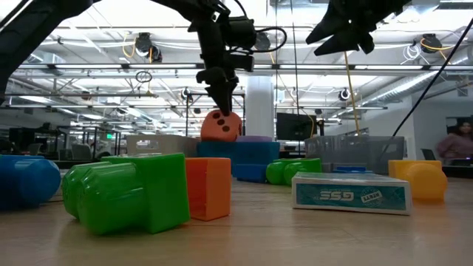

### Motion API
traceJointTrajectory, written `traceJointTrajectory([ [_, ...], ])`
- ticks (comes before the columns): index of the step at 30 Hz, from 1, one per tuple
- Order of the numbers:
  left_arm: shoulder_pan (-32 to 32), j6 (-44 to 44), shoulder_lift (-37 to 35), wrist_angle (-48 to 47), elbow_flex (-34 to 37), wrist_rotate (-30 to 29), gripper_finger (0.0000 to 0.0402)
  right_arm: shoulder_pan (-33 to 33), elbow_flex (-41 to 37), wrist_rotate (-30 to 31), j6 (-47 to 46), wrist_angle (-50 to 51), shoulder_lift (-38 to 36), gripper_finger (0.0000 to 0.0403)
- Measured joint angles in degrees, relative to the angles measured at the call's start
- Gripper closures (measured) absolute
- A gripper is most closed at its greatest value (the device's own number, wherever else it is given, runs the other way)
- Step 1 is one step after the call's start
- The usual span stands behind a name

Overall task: Pick & Place Toys
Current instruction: Put the orange dice into the blue bin, then put the green game piece into the gray bin

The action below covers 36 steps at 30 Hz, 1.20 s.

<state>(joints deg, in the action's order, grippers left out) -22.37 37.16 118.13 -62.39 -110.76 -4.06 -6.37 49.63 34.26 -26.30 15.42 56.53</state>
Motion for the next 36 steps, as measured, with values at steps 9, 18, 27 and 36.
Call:
traceJointTrajectory([
  [9,-0.6,-1.8,0.0,0.2,0.0,3.8,0.0263,0.0,0.0,0.0,-0.5,-0.1,0.0,0.0190],
  [18,-1.0,-2.1,-0.1,3.1,2.0,5.6,0.0188,0.0,0.0,0.0,-1.1,-0.1,0.0,0.0190],
  [27,-1.7,-5.4,0.0,3.4,0.9,4.7,0.0161,0.0,0.0,0.0,-1.5,-0.4,0.0,0.0190],
  [36,-2.8,-23.0,0.0,3.0,-6.9,19.1,0.0160,-0.1,0.0,-1.7,-1.6,-1.2,0.0,0.0190],
])
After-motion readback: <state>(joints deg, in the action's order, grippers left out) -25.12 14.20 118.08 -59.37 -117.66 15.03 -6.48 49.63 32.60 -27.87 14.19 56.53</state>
